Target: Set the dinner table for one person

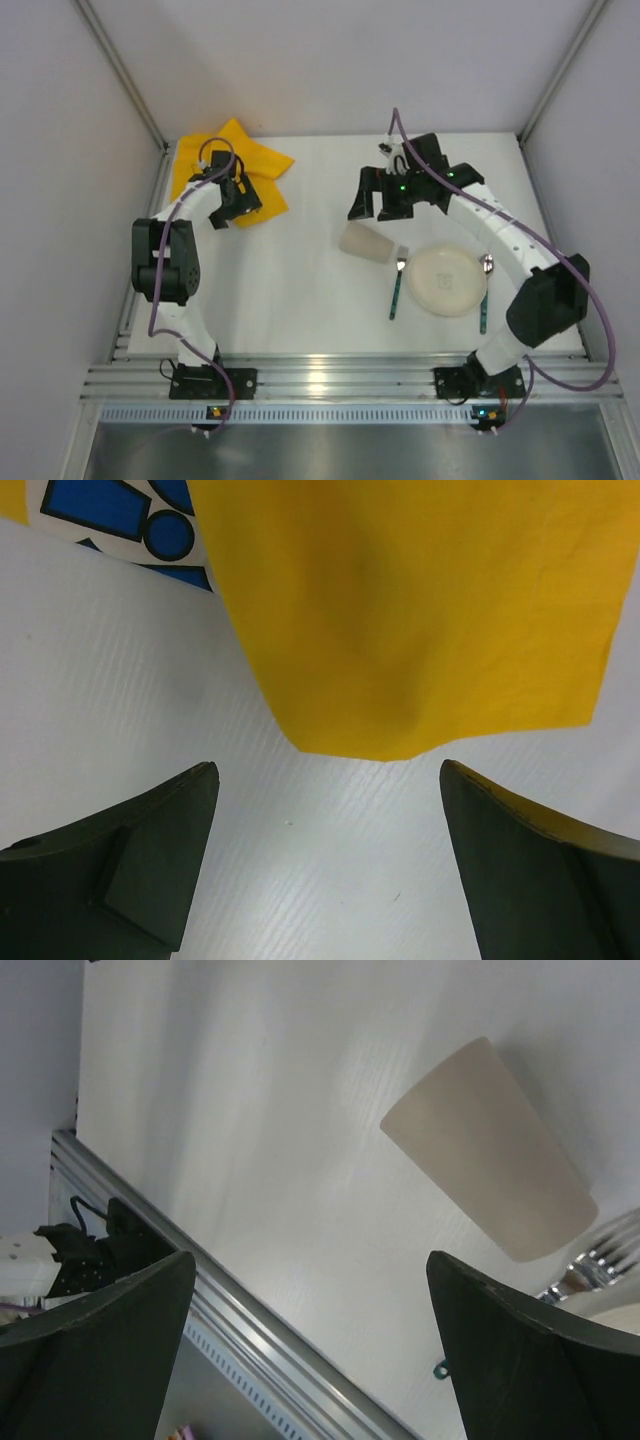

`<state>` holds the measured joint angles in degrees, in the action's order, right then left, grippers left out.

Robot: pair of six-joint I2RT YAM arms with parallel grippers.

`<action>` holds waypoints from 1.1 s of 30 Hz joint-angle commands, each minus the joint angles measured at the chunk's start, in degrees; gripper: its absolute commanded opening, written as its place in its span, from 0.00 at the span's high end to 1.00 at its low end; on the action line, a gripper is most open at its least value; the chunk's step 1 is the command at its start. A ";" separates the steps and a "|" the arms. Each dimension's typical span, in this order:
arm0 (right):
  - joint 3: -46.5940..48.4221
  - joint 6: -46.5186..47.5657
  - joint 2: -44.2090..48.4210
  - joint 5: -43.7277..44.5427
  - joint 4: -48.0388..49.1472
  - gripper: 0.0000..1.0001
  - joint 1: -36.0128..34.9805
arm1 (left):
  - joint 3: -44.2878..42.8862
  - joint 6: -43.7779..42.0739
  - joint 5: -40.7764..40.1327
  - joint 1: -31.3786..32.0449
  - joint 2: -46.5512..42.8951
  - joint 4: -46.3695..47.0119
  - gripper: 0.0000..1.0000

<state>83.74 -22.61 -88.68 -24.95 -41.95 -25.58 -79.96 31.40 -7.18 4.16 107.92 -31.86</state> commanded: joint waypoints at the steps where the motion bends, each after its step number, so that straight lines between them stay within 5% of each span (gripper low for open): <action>1: 6.23 -1.21 -8.59 -3.26 2.76 0.00 -4.73 | -3.00 -0.46 -2.14 -0.12 1.23 -1.63 0.03; 5: 17.92 1.42 -19.92 3.13 -6.53 0.00 -10.52 | -4.06 -0.64 -0.82 -0.12 3.70 -2.33 0.04; 9: 30.58 2.92 -32.75 19.80 -23.74 0.00 -12.29 | -3.54 -0.99 0.23 -0.21 4.05 -2.25 0.07; 15: 34.47 3.98 -35.16 33.19 -31.95 0.01 -13.61 | -1.78 -1.34 0.67 -0.30 3.18 -1.37 0.08; 25: 29.11 4.15 -31.29 30.05 -35.12 0.07 -19.50 | 3.14 0.33 2.87 -0.30 2.91 2.06 0.11; 28: 28.24 4.24 -31.55 28.21 -36.35 0.19 -21.96 | 3.85 0.68 3.14 -0.30 2.56 2.32 0.11; 30: 25.44 4.15 -31.03 27.42 -36.97 0.42 -22.40 | 4.29 0.68 3.22 -0.30 2.30 2.41 0.12; 33: 19.73 4.42 -28.75 25.75 -36.53 0.56 -22.32 | 4.73 0.59 3.14 -0.30 1.42 2.24 0.12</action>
<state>107.53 -18.41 -122.26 2.59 -74.52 -48.12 -76.88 31.40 -5.34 4.14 111.31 -30.65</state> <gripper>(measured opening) 0.458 0.881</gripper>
